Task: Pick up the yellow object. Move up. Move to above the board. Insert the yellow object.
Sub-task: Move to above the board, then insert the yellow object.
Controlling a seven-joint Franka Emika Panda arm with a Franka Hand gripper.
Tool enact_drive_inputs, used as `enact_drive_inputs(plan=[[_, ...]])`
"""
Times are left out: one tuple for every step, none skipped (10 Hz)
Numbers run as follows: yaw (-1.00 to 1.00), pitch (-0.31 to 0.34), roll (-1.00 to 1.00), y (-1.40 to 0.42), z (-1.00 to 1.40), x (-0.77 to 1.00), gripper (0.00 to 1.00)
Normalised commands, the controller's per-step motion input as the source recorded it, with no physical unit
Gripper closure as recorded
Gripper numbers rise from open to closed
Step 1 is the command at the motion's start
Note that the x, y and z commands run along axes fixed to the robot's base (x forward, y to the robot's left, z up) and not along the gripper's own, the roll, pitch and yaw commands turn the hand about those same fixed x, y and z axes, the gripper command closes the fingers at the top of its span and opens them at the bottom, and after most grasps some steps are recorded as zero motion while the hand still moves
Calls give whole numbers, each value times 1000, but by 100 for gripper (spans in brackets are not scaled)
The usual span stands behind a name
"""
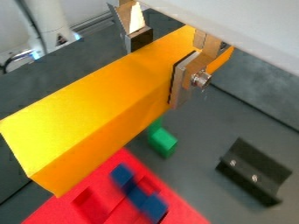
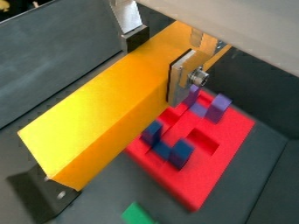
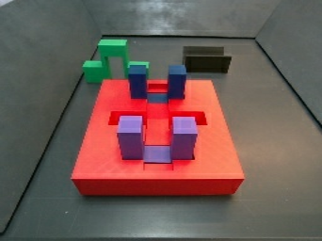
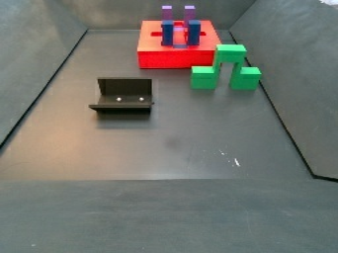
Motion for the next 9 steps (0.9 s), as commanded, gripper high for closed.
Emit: enact_drive_inputs(plan=[[5, 134, 3, -1400, 228, 97, 100], [9, 149, 11, -646, 121, 75, 100], [1, 153, 14, -368, 79, 81, 100], [0, 3, 0, 0, 0, 51, 100], [-26, 0, 0, 0, -260, 191, 100], [-31, 0, 0, 9, -697, 323, 100], [0, 0, 14, 43, -906, 417, 100], [0, -3, 54, 0, -971, 420, 100], [0, 0, 53, 0, -960, 437, 100]])
